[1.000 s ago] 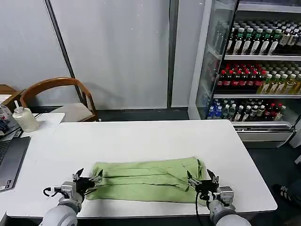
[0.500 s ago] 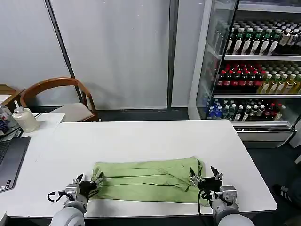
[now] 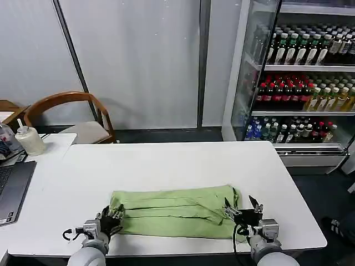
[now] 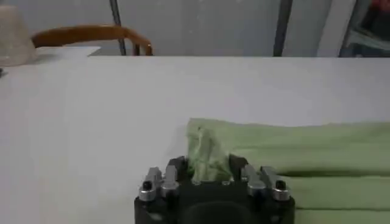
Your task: Fold and organize the clothes.
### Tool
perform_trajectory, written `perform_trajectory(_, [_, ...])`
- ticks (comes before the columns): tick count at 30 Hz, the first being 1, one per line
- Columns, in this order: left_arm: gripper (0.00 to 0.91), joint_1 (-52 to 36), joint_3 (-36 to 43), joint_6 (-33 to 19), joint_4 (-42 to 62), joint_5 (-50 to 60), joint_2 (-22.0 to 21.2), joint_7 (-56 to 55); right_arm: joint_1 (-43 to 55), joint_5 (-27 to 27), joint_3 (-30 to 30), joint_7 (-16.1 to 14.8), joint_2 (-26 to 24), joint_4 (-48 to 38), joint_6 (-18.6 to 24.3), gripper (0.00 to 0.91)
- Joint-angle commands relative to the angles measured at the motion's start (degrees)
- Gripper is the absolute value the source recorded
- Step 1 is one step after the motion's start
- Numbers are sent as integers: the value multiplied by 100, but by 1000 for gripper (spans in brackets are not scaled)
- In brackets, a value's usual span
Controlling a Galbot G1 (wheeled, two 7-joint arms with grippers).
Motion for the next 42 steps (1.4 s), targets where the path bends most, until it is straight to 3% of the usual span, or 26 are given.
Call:
perform_trajectory(1, [20,64,170,6,-43,127,-48,49,10,-15,10,10,9,-22,0,907])
perform_trajectory(12, [20,-5,-527,40,15,298,130,244,56,-133,26,10,24,-102,37,907])
perform_trajectory(17, [10,273,-1392,585,-83,328,364,460,133,-149,21,24,-3,-182,55,907])
perform_trajectory(26, [10,833,-2989,769,107,359,1050,882,276,-144,-62,25,-34,-178,61,907])
perform_trajectory(29, [10,928,-3348,1049,84,340,1346,916,265,-143,-43,23,-61,-157,69,907])
perform_trajectory(35, [10,630,-3126,1353,-198,342,1465,771,168,-148,60,31,-68,-115,94,907])
perform_trajectory(42, [10,229,-2287,1362,-1237,-156,885,621,-32,-185,294,34,-97,-15,96,907])
